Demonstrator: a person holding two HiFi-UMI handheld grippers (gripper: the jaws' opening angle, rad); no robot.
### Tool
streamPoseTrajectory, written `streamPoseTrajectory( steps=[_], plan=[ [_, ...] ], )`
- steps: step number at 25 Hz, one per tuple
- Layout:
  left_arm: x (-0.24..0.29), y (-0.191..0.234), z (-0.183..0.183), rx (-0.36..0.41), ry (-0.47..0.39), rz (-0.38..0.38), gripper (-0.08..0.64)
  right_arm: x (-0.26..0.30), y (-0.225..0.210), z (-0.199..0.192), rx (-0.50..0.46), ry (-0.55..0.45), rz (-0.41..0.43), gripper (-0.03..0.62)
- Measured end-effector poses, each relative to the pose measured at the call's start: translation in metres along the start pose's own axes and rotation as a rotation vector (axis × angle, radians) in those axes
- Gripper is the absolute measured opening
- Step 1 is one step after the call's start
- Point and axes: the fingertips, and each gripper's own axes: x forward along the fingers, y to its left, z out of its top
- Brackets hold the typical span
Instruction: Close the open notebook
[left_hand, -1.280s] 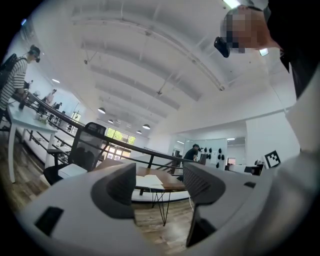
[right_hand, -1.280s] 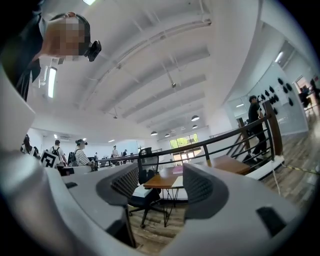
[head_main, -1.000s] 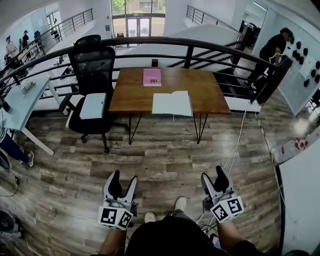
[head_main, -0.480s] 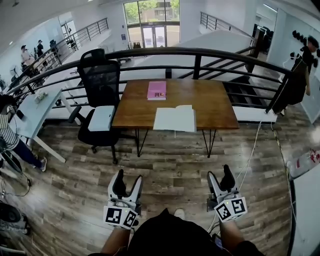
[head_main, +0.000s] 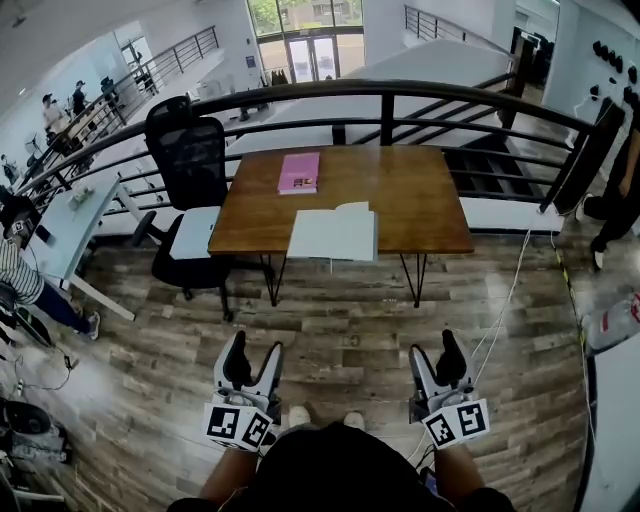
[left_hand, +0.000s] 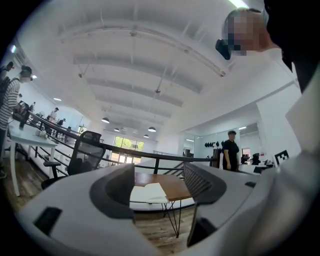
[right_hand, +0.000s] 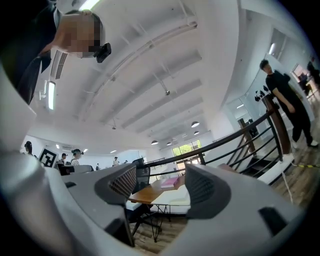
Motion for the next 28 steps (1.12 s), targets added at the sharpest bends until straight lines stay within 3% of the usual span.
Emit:
streamPoseTrajectory(
  steps=[6, 14, 22, 28],
  plan=[
    [0.017, -0.001, -0.014, -0.001, 0.037, 0.009, 0.302, 0.002, -0.025, -0.018, 0.044, 0.053, -0.031, 0.293],
    [0.058, 0.029, -0.038, -0.063, 0.059, -0.009, 0.302, 0.030, -0.046, -0.018, -0.006, 0.075, -0.085, 0.278],
    [0.126, 0.072, -0.034, -0.058, 0.048, -0.057, 0.302, 0.103, -0.065, -0.015, -0.057, 0.093, -0.115, 0.270],
    [0.165, 0.112, -0.039, -0.080, 0.064, -0.059, 0.302, 0.173, -0.054, -0.021, -0.085, 0.118, -0.069, 0.268]
  ],
)
